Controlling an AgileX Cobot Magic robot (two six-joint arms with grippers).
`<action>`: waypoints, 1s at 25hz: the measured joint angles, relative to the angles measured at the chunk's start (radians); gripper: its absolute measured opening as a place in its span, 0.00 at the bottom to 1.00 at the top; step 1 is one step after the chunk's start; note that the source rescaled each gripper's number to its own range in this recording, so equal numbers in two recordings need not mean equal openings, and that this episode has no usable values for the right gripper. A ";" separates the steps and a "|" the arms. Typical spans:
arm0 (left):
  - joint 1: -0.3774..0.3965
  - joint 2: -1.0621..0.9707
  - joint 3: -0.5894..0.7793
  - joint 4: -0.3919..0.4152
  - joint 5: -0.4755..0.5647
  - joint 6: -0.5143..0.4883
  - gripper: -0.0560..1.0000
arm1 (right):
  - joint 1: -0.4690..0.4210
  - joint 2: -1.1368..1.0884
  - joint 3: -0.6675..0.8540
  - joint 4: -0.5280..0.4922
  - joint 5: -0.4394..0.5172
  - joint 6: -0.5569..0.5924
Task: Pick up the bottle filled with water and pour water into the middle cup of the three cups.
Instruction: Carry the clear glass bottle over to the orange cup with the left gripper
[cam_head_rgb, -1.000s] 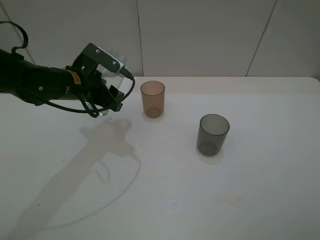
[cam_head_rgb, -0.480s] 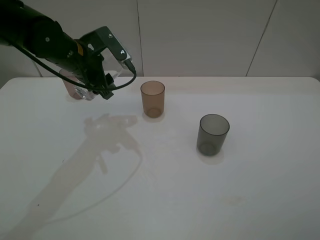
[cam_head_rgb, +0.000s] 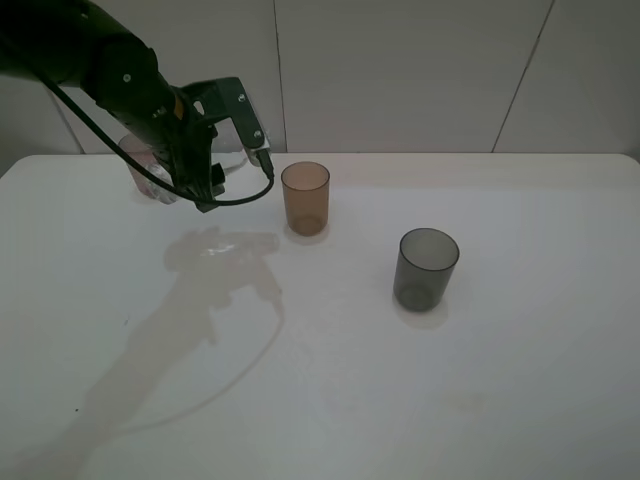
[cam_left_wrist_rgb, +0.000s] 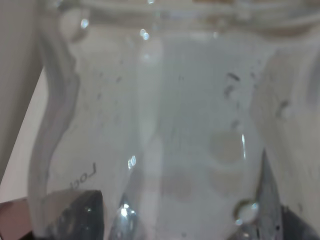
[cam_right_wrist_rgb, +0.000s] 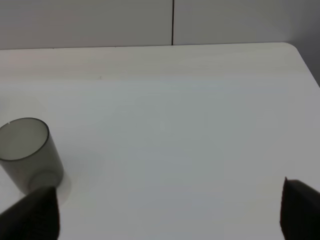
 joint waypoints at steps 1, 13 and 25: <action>-0.008 0.015 -0.019 0.020 0.029 0.000 0.07 | 0.000 0.000 0.000 0.000 0.000 0.000; -0.060 0.083 -0.121 0.076 0.115 0.002 0.07 | 0.000 0.000 0.000 0.000 0.000 0.000; -0.060 0.087 -0.139 0.242 0.138 0.033 0.07 | 0.000 0.000 0.000 0.000 0.000 0.000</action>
